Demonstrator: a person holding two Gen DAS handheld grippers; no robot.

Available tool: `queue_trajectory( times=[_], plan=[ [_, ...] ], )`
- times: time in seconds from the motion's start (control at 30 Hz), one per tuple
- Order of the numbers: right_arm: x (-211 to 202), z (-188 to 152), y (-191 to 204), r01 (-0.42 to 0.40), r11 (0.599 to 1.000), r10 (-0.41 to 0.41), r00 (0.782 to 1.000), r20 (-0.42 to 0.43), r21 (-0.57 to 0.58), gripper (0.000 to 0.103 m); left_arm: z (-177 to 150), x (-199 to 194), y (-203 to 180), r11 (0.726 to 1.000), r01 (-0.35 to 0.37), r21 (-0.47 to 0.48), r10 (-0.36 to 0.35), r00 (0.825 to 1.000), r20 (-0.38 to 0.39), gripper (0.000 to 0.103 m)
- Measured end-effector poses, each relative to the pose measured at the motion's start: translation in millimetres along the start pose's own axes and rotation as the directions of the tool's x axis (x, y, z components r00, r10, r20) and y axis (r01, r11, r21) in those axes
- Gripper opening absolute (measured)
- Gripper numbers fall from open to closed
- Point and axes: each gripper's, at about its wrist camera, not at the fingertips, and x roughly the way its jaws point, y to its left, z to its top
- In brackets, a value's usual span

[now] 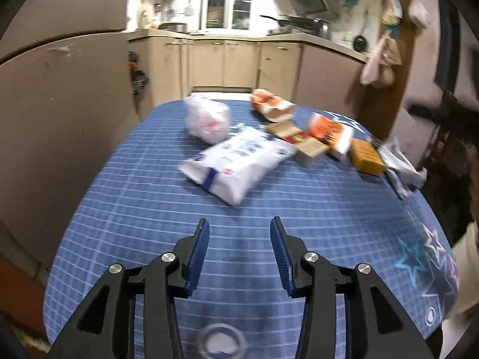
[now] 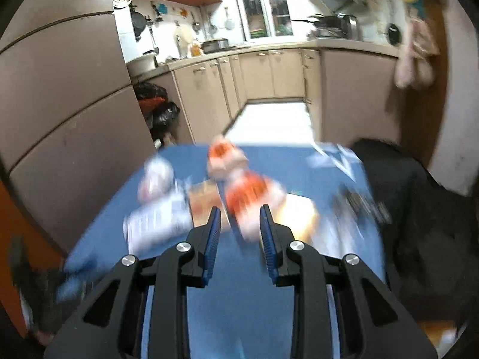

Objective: Collect trash
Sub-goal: 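Grasp the white plastic packet with the right tool and lift it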

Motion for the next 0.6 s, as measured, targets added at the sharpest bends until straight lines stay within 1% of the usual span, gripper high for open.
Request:
queue_trajectory(
  times=[0.03,0.07,0.1,0.17,0.2,0.27,0.3,0.33,0.37,0.4,0.43,0.47,0.5,0.53,0.57,0.6],
  plan=[
    [24.9,19.3,0.6,-0.033,0.999,0.033,0.999,-0.033,0.009,0.026,1.9,1.3,4.9,1.000,-0.011,-0.007,0.011,1.000,0.005,0.045],
    [59.4,42.2,0.2,-0.049,0.998,0.051,0.996,-0.074,0.031,0.027,3.5,1.2,11.0,0.999,-0.030,-0.015,0.031,0.999,0.015,0.046],
    [97.3,63.7,-0.8,-0.027,0.999,0.032,0.993,-0.112,0.045,0.027,4.5,0.0,16.2,0.999,-0.040,-0.020,0.041,0.999,0.023,0.048],
    [157.0,92.0,-0.6,0.027,0.999,-0.021,0.983,-0.183,0.029,0.027,5.6,-0.1,24.5,0.998,-0.064,-0.021,0.065,0.997,0.035,0.049],
    [196.7,106.9,-2.0,0.054,0.998,-0.046,0.970,-0.238,0.025,0.027,6.1,0.1,29.3,0.997,-0.078,-0.019,0.079,0.996,0.042,0.049],
    [241.0,120.6,-1.5,0.090,0.996,-0.083,0.955,-0.285,0.010,0.027,7.5,0.8,41.2,0.994,-0.105,-0.027,0.107,0.993,0.053,0.049],
    [265.4,128.3,-0.4,0.096,0.995,-0.092,0.949,-0.301,-0.001,0.027,7.9,1.6,48.3,0.993,-0.110,-0.039,0.112,0.992,0.055,0.050],
    [278.9,130.7,-0.6,0.094,0.996,-0.089,0.945,-0.316,0.001,0.027,8.2,2.0,52.6,0.992,-0.112,-0.050,0.114,0.992,0.056,0.050],
    [294.5,133.0,-1.3,0.084,0.996,-0.073,0.938,-0.339,0.018,0.029,9.3,4.3,57.3,0.992,-0.111,-0.064,0.115,0.992,0.055,0.050],
    [306.5,132.1,-2.0,0.050,0.998,-0.033,0.931,-0.363,0.038,0.037,10.0,6.1,62.7,0.991,-0.108,-0.081,0.113,0.992,0.054,0.050],
    [311.8,129.5,-1.8,0.031,0.999,-0.011,0.926,-0.377,0.045,0.041,9.5,6.9,64.9,0.990,-0.106,-0.090,0.111,0.992,0.052,0.050],
    [313.9,124.1,-1.7,0.025,0.999,-0.006,0.919,-0.395,0.044,0.042,8.8,7.9,67.6,0.990,-0.104,-0.098,0.109,0.993,0.050,0.050],
    [309.6,118.2,-0.8,0.010,0.999,0.010,0.916,-0.402,0.047,0.042,8.2,8.3,69.6,0.989,-0.105,-0.102,0.110,0.993,0.049,0.050],
    [301.8,109.6,1.9,-0.019,0.999,0.038,0.903,-0.428,0.049,0.042,7.5,8.6,72.2,0.989,-0.103,-0.109,0.109,0.993,0.049,0.050],
    [290.4,95.5,7.6,-0.064,0.997,0.077,0.883,-0.463,0.045,0.042,7.4,8.6,74.1,0.988,-0.099,-0.115,0.105,0.993,0.048,0.050],
    [276.5,78.5,14.4,-0.097,0.995,0.102,0.868,-0.486,0.035,0.042,6.9,8.2,75.7,0.988,-0.091,-0.123,0.098,0.994,0.047,0.051]
  ],
)
